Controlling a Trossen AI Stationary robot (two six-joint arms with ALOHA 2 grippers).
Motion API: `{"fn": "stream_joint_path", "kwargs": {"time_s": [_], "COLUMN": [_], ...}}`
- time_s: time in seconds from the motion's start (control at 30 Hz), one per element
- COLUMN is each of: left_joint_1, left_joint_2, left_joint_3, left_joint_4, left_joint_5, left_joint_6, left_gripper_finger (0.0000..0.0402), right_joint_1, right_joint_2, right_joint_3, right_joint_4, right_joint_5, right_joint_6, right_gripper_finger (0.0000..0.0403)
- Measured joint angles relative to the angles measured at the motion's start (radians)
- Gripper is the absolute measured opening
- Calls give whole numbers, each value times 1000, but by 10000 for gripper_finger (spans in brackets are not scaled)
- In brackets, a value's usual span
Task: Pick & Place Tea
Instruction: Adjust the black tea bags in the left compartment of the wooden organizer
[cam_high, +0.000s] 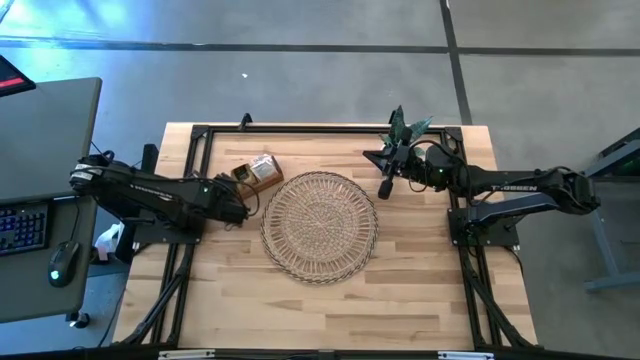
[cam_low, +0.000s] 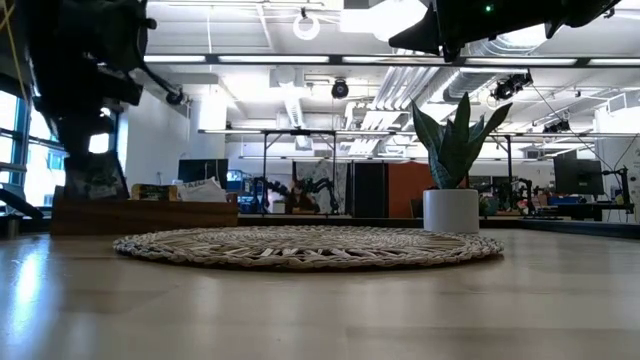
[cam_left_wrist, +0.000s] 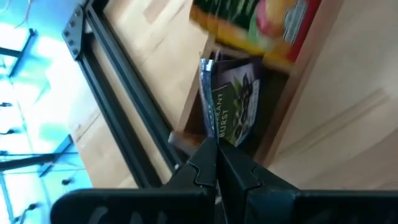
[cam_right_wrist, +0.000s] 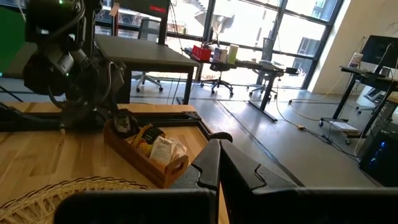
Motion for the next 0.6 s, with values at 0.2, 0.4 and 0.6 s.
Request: {"fn": "stream_joint_path", "kwargs": {"time_s": [0.2, 0.4, 0.6], "left_joint_1": [0, 0, 0], "left_joint_2": [1, 1, 1], "left_joint_3": [-14, -4, -1], "left_joint_4": [-27, -57, -48], "left_joint_5": [-13, -5, 34], "left_joint_6": [9, 32, 119], "left_gripper_finger": [3, 3, 21], "right_joint_1": [0, 0, 0], "right_joint_2": [0, 0, 0], "right_joint_3": [0, 0, 0], "right_joint_4": [0, 0, 0], "right_joint_5": [0, 0, 0], "right_joint_6": [-3, -3, -3], "right_gripper_finger": [2, 2, 2]}}
